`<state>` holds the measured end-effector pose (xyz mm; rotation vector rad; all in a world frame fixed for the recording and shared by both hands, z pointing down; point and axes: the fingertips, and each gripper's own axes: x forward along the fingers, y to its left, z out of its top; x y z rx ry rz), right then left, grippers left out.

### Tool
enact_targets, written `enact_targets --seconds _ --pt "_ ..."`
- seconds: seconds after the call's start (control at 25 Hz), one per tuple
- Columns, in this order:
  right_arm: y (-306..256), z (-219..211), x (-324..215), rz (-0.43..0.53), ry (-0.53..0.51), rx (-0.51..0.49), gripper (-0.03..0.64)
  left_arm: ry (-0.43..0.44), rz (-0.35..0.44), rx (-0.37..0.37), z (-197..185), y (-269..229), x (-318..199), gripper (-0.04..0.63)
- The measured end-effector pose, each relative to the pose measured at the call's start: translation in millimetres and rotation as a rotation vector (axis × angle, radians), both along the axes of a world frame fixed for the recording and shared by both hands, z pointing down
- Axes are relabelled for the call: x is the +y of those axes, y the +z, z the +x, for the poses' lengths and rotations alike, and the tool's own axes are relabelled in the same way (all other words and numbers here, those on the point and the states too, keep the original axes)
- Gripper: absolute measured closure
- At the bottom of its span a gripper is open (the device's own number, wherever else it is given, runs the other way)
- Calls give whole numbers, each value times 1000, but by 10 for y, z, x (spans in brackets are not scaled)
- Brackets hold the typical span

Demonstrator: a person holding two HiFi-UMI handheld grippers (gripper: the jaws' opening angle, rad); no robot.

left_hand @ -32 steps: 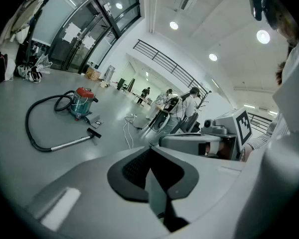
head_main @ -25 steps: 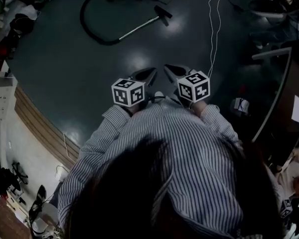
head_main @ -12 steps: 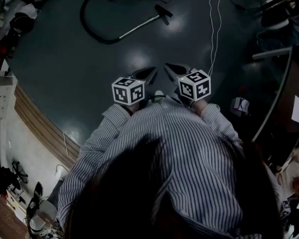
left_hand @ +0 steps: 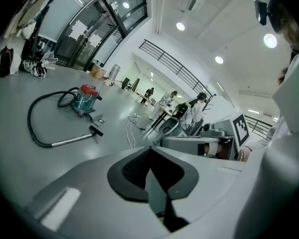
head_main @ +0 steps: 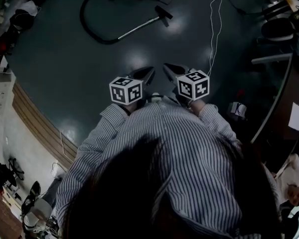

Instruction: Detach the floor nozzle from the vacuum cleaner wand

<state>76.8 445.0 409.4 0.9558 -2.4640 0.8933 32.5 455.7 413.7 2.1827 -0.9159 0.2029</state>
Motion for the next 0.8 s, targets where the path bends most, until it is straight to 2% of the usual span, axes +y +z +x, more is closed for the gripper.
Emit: enact_targets --seconds 0.12,0.32,0.64,0.8 --pt "-20 108 -163 17 14 -8 615 -16 19 -2 66 -6 -111 589" --pt "-114 126 -347 47 -28 -88 615 -34 42 19 158 4 -288 589" --pt "100 200 -783 -4 -35 -45 615 -39 33 14 194 33 -727 589" --pt "174 74 -1101 -12 -30 -40 615 -56 16 24 29 124 -1069 589"
